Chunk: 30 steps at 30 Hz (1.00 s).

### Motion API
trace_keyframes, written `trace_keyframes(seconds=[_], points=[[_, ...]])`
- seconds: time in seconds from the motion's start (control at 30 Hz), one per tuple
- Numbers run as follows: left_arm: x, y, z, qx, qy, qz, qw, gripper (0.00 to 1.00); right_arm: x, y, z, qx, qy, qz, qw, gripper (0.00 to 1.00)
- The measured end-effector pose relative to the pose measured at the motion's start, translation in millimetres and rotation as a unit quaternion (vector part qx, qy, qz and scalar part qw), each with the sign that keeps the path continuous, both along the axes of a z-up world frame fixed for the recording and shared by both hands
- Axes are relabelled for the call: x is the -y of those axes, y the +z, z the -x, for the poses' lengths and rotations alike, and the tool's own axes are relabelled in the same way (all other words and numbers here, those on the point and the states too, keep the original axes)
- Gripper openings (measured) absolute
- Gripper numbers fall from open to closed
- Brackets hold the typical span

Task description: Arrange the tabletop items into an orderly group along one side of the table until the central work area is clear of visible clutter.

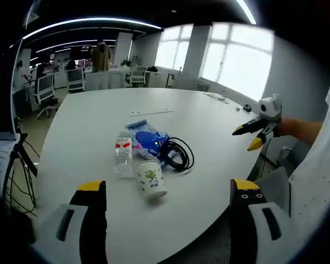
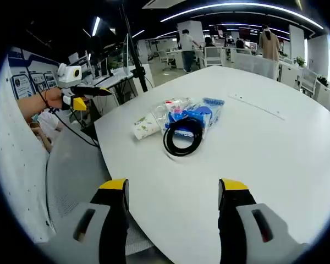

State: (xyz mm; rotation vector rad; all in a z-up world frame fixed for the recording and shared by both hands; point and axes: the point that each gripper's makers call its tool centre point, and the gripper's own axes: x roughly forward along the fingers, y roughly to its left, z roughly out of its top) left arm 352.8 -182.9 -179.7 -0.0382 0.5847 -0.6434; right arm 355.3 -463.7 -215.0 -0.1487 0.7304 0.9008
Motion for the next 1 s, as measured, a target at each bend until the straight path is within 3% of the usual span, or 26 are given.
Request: trace_keyframes(seconds=[1.0], points=[[0.6,0.5,0.4,-0.001,-0.004,0.0,1.0,0.95,-0.4,2.1,0.4,0.0,0.008,0.005,1.0,0.65]])
